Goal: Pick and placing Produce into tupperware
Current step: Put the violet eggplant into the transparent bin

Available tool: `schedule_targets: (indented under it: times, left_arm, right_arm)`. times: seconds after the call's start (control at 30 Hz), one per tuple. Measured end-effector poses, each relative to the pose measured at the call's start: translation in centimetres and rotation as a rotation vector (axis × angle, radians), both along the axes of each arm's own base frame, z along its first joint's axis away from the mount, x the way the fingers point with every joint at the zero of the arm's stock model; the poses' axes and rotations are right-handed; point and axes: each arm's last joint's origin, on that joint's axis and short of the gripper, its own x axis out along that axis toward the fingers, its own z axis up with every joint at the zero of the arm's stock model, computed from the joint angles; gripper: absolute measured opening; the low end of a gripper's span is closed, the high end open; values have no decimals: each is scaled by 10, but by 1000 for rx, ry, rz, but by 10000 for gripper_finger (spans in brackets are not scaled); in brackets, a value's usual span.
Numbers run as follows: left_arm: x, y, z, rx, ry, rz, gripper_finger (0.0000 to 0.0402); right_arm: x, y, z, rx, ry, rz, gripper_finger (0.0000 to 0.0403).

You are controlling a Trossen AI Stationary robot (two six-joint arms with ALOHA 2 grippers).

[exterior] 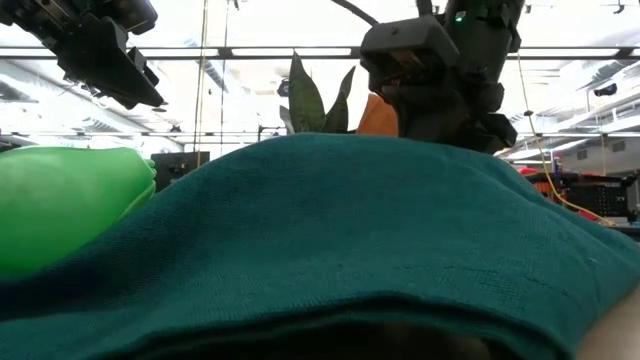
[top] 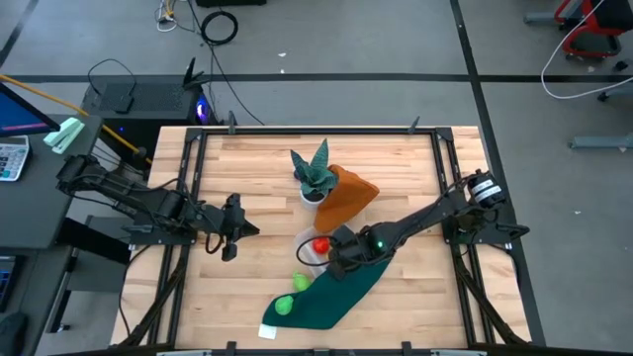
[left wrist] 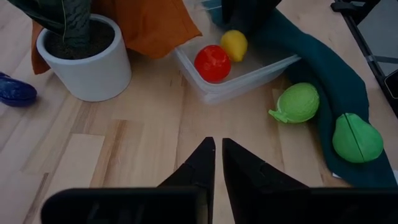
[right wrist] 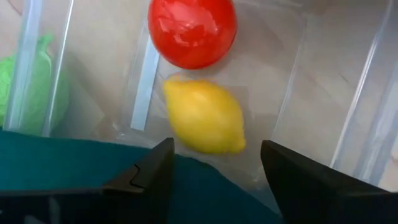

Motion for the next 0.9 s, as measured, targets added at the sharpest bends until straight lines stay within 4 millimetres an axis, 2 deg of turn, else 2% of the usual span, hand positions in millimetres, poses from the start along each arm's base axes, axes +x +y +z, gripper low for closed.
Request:
schedule_targets:
  times: [0.23, 0.37, 0.7, 0.9]
  left_arm:
    - [0, 0, 0, 1, 0, 3, 29]
    - [0, 1, -1, 2, 3, 9, 28]
    - [4, 15, 0, 0, -1, 95, 41]
    - [6, 31, 0, -11, -5, 198, 41]
  right_arm:
    - [3, -10, 20, -7, -44, 24, 203]
    - [-4, -17, 38, -2, -69, 14, 202]
    - [-44, -24, 97, 32, -160, -1, 202]
    - [-74, -21, 116, 13, -146, -35, 202]
